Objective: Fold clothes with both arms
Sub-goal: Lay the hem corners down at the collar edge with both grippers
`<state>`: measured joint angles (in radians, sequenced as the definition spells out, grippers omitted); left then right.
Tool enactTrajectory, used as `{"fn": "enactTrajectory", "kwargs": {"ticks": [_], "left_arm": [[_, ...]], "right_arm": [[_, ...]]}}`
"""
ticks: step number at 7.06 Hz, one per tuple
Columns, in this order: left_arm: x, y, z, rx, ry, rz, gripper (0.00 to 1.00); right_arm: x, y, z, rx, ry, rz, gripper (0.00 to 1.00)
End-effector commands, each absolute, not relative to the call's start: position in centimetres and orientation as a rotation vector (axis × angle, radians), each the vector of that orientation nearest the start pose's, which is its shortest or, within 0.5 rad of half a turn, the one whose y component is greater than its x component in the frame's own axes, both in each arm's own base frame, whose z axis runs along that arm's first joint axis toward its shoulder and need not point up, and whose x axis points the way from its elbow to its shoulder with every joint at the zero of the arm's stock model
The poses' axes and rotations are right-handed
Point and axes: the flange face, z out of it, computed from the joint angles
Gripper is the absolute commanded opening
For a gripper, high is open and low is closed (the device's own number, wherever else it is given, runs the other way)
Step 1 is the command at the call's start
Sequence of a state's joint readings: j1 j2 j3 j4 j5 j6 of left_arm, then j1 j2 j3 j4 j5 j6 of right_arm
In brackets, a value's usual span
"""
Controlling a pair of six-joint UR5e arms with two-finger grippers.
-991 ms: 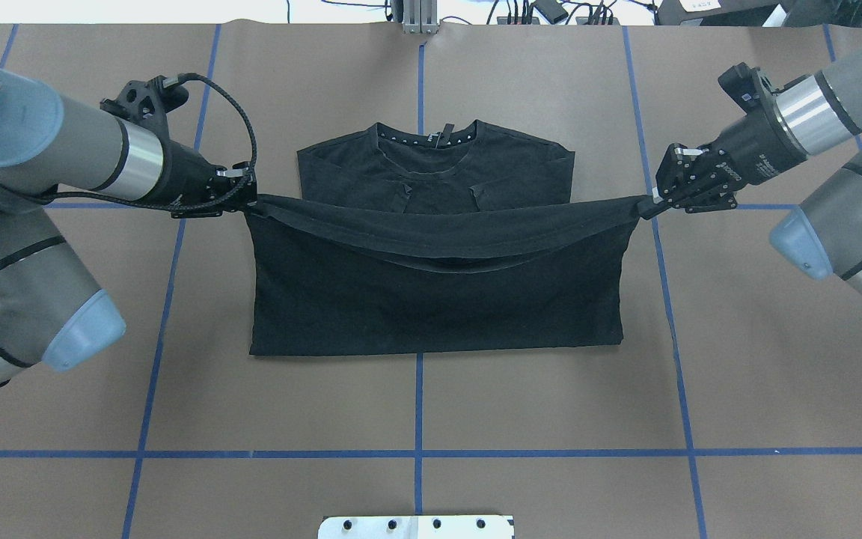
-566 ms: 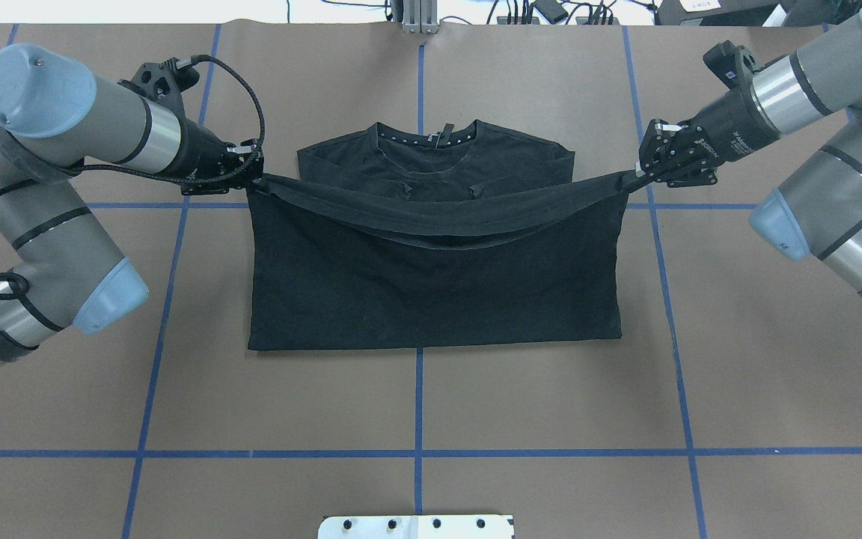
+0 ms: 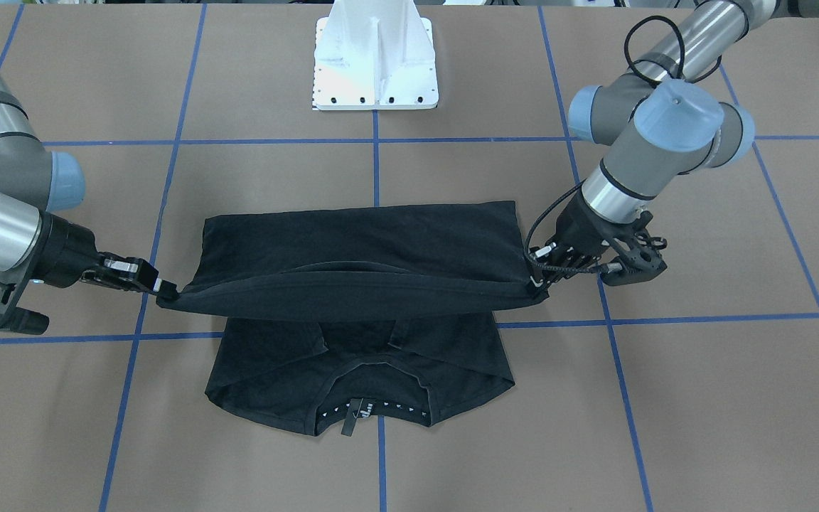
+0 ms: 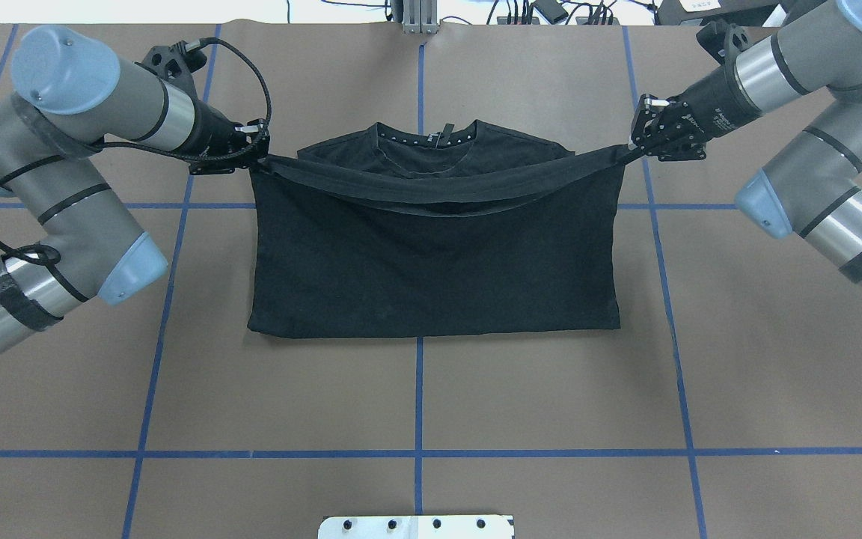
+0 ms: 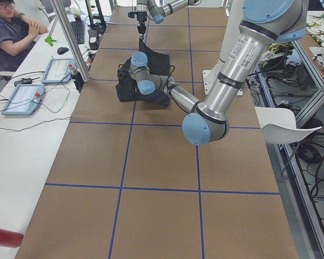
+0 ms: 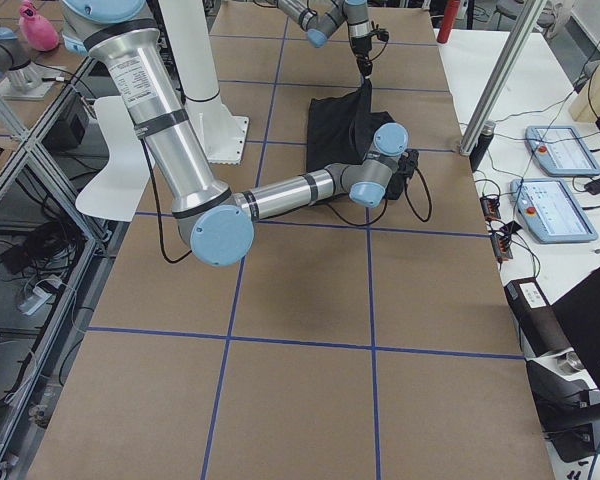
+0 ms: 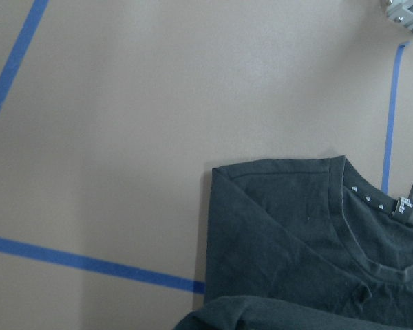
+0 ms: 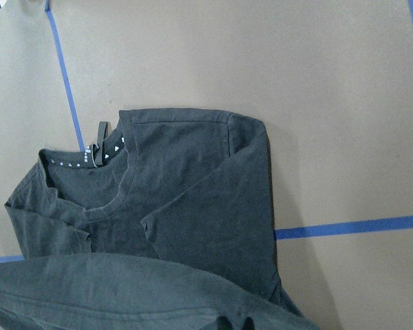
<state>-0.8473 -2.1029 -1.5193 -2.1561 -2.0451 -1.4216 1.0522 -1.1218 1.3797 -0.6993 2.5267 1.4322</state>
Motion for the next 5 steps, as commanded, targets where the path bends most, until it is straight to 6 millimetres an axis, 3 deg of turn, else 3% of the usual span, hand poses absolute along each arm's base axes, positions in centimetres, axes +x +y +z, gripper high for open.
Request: {"fn": "enactTrajectory", "kwargs": {"ticks": [1, 2, 5], "left_arm": [[39.7, -60.0, 30.7, 0.135, 1.129, -0.384, 0.00], [39.5, -60.6, 31.0, 0.134, 1.121, -0.394, 0.00], [38.7, -61.9, 32.5, 0.131, 1.096, -0.418, 0.00]], "right_arm": [[-27.4, -61.0, 38.2, -0.110, -1.314, 0.262, 0.00], [-27.9, -62.2, 38.4, -0.104, -1.302, 0.280, 0.00], [-28.7, -63.0, 40.8, -0.112, -1.263, 0.320, 0.00]]}}
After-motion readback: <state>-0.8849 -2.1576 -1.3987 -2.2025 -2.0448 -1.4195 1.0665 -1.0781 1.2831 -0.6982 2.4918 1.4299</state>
